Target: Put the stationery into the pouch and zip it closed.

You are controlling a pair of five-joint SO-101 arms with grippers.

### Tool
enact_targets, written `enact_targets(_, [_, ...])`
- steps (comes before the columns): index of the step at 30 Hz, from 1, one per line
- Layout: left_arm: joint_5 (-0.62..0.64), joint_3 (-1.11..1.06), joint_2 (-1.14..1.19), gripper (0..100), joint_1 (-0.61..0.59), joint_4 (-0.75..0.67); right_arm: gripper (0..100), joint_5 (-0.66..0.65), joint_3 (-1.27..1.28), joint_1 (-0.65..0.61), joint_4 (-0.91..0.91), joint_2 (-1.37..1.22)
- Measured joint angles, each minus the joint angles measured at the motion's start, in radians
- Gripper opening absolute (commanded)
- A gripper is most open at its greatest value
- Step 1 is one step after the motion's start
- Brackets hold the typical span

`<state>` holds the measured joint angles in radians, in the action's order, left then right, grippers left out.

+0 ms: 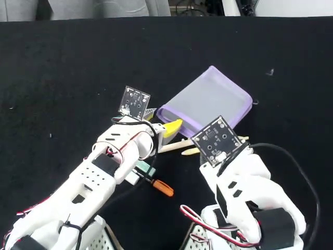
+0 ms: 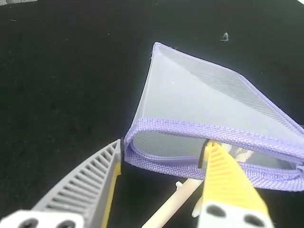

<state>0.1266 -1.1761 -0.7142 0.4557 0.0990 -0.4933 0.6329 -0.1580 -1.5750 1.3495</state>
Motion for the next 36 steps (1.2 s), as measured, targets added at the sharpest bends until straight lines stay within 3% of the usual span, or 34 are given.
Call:
enact_targets(8, [-0.003,0.002,0.018,27,0.000,-0.049,1.1,0.000,0.000,0.000,0.000,0.000])
enact_targets(13, [-0.086,0.041,0.176,27,0.000,-0.143,1.1,0.000,0.000,0.000,0.000,0.000])
enact_targets(25, [-0.101,0.233,0.468,27,-0.025,-0.245,1.1,0.000,0.000,0.000,0.000,0.000])
enact_targets(28, [-0.101,0.287,0.528,21,-0.025,-0.253,1.1,0.000,0.000,-0.002,0.000,0.000])
enact_targets(33, [-0.100,0.365,0.641,2,-0.025,-0.256,1.1,0.000,0.000,-0.002,0.000,0.000])
enact_targets(36, [-0.104,0.385,0.657,4,-0.023,-0.256,1.1,0.000,0.000,-0.002,0.000,0.000])
